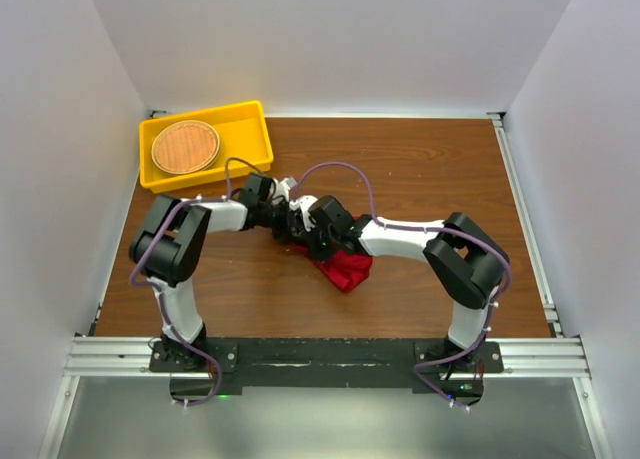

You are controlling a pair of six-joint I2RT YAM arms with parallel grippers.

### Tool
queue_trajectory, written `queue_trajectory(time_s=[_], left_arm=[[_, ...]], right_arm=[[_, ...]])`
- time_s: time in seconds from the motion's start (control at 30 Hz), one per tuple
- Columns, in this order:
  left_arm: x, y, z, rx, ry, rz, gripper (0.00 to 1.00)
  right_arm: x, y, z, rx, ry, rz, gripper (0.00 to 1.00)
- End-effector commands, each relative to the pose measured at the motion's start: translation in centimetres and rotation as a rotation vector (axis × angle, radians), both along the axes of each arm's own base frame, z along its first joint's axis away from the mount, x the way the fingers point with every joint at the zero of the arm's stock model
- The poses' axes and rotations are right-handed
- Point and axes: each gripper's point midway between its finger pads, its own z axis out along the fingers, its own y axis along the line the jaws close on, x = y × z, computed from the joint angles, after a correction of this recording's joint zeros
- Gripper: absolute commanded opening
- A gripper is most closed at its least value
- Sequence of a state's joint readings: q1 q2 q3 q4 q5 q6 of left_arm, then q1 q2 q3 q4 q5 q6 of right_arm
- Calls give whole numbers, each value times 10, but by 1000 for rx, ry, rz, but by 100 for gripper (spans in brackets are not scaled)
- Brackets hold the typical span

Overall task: Fold the napkin, place the utensils inside, and roll it up
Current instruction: Roll the napkin with the utensil

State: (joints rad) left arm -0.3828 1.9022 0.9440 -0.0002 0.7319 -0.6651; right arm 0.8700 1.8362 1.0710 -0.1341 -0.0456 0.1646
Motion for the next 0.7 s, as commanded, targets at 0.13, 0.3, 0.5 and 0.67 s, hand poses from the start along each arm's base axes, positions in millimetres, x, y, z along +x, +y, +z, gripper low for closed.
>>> queue_trajectory(time_s=[0.13, 0.3, 0.5, 0.67], left_arm=[[67, 72, 105, 157, -314, 291, 44], [56, 83, 120, 170, -367, 341, 50], [21, 66, 100, 224, -515, 109, 71], [3, 40, 118, 212, -786, -94, 61]], right_arm=[[-60, -20, -48, 103, 428, 75, 0], [-62, -13, -31, 337, 620, 114, 0], [-58, -23, -26, 543, 882, 67, 0], [-52, -37, -33, 557, 968, -14, 0]])
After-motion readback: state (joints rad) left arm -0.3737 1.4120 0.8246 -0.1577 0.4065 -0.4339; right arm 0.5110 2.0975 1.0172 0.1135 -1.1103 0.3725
